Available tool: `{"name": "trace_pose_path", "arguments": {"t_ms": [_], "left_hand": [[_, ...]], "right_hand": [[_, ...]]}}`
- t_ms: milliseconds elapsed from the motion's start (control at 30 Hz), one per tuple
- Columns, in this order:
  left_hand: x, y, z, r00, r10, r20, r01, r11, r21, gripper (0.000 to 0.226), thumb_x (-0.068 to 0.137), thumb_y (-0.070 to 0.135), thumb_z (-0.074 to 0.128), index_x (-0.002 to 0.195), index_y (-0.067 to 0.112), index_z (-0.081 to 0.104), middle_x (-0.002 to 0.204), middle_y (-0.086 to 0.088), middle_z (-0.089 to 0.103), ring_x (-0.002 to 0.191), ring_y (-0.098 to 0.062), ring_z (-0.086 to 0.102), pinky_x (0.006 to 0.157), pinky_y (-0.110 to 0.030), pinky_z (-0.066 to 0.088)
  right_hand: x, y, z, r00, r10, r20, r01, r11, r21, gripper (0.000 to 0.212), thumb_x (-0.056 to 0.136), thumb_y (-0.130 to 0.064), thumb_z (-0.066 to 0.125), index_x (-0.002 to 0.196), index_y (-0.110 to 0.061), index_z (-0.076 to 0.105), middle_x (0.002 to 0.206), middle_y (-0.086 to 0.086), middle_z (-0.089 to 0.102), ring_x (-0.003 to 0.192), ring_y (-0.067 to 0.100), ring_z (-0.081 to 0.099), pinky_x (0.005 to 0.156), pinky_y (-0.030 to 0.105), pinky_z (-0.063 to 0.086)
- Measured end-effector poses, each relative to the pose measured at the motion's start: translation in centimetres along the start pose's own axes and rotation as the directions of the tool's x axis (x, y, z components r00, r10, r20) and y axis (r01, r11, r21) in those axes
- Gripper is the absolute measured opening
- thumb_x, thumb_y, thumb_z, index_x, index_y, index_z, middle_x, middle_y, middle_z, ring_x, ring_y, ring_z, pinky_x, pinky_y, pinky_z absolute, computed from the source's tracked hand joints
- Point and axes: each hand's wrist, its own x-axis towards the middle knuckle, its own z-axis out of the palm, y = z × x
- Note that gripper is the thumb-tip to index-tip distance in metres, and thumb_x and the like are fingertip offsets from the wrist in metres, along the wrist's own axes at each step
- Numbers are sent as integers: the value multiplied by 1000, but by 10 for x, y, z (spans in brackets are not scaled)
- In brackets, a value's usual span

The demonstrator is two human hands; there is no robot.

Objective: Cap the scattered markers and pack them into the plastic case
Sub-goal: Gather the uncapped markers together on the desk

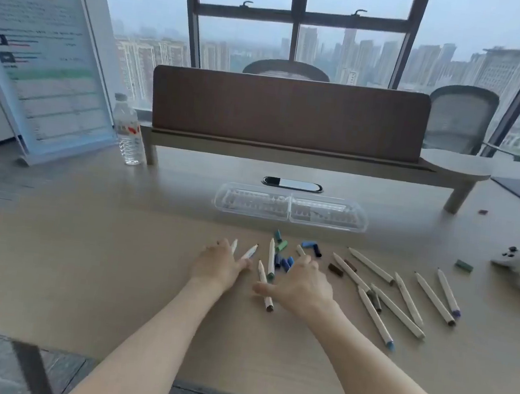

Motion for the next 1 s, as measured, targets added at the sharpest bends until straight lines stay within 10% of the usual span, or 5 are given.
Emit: {"name": "trace_pose_path", "arguments": {"t_ms": [400,733,1000], "left_hand": [[20,11,10,992,-55,113,39,990,138,43,98,21,44,136,3,43,135,-18,52,123,-33,55,99,-36,45],[11,21,25,986,-151,71,137,976,170,56,96,19,47,148,5,33,140,-14,49,129,-28,51,104,-34,43],[-6,44,8,990,-130,45,137,959,-247,34,100,18,45,126,-4,49,127,-23,61,116,-38,61,84,-34,45]], "right_hand": [[5,26,-8,996,47,-73,-47,999,2,21,93,-33,54,90,-13,48,104,9,66,98,32,63,69,31,46],[-6,47,-8,992,56,-109,-64,995,-76,33,91,-22,59,118,-4,56,118,12,62,108,30,63,76,31,47],[-1,56,-13,998,21,-66,-27,995,-96,32,99,-22,48,124,-2,54,122,12,57,113,29,60,83,32,48]]}}
